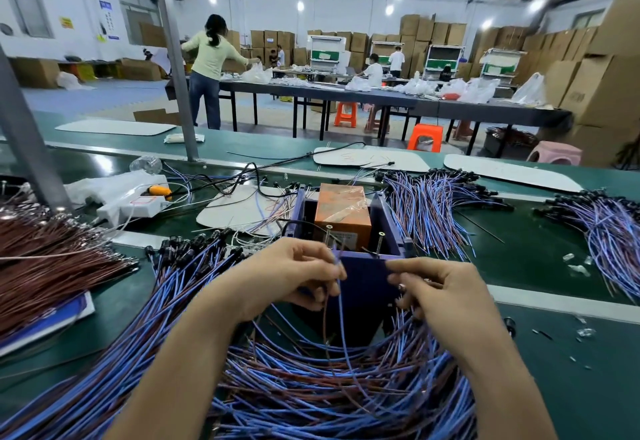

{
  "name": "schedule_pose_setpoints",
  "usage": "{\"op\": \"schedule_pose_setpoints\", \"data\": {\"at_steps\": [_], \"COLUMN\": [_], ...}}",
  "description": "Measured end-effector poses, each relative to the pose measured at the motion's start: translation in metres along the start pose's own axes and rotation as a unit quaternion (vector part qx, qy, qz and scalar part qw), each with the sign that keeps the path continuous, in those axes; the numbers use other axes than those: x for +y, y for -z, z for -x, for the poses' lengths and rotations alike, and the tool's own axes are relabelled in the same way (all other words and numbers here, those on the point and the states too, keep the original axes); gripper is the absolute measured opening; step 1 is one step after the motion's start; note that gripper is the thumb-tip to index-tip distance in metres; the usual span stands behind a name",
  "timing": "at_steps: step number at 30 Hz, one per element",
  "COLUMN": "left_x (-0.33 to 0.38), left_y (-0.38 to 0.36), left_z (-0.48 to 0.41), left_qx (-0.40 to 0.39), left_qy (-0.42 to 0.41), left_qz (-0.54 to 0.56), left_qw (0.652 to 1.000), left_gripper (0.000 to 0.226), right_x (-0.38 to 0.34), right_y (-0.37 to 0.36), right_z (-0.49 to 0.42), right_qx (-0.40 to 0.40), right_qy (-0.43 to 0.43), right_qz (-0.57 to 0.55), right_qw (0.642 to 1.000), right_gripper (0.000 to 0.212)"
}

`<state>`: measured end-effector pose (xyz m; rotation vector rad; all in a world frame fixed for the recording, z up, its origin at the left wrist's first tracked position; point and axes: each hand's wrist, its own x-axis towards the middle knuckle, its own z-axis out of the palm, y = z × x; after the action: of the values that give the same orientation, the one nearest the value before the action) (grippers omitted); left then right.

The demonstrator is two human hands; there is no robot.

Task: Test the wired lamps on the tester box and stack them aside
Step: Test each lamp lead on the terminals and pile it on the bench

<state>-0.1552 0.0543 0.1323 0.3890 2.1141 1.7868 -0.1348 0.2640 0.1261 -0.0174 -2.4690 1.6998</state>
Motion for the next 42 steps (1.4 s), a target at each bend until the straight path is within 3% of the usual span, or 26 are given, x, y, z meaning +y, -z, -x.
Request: {"op": "schedule_pose_setpoints", "data": {"at_steps": [3,5,7,9,12,22,30,34,37,40,42], "left_x": [-0.004,-0.009,-0.017,-0.026,-0.043,-0.062,-0.053,-0.038,-0.014,0.013,0.025], "left_y": [0.022,0.037,0.054,0.068,0.077,0.075,0.07,0.063,0.051,0.024,-0.001], "left_z": [0.013,0.018,0.017,0.012,0.003,-0.013,-0.013,-0.007,0.001,0.012,0.016], "left_qx": [-0.039,-0.009,0.107,0.25,0.332,0.333,0.389,0.44,0.486,0.394,0.298], "left_qy": [0.086,0.147,0.169,0.176,0.199,0.244,0.249,0.16,0.007,-0.11,-0.148], "left_qz": [-0.238,-0.328,-0.381,-0.433,-0.424,-0.457,-0.469,-0.436,-0.298,-0.095,-0.073], "left_qw": [0.967,0.933,0.903,0.848,0.819,0.788,0.753,0.769,0.822,0.908,0.94], "left_gripper": [0.026,0.035,0.038,0.033,0.034,0.027,0.025,0.027,0.02,0.011,0.017], "right_x": [0.013,0.021,0.026,0.027,0.025,0.018,0.021,0.018,0.012,0.001,-0.006], "right_y": [0.011,0.019,0.025,0.025,0.02,0.016,0.016,0.014,0.012,0.009,0.007], "right_z": [-0.007,-0.009,-0.01,-0.01,-0.011,-0.009,-0.011,-0.01,-0.007,0.0,0.006], "right_qx": [0.099,0.119,0.121,0.125,0.116,0.122,0.123,0.111,0.076,-0.02,-0.107], "right_qy": [-0.03,-0.053,-0.062,-0.062,-0.056,-0.015,-0.008,0.009,0.054,0.101,0.126], "right_qz": [0.101,0.163,0.183,0.173,0.181,0.16,0.136,0.103,0.039,-0.033,-0.078], "right_qw": [0.99,0.978,0.974,0.975,0.975,0.979,0.983,0.988,0.995,0.994,0.983], "right_gripper": [0.03,0.031,0.029,0.025,0.02,0.015,0.014,0.015,0.021,0.026,0.026]}}
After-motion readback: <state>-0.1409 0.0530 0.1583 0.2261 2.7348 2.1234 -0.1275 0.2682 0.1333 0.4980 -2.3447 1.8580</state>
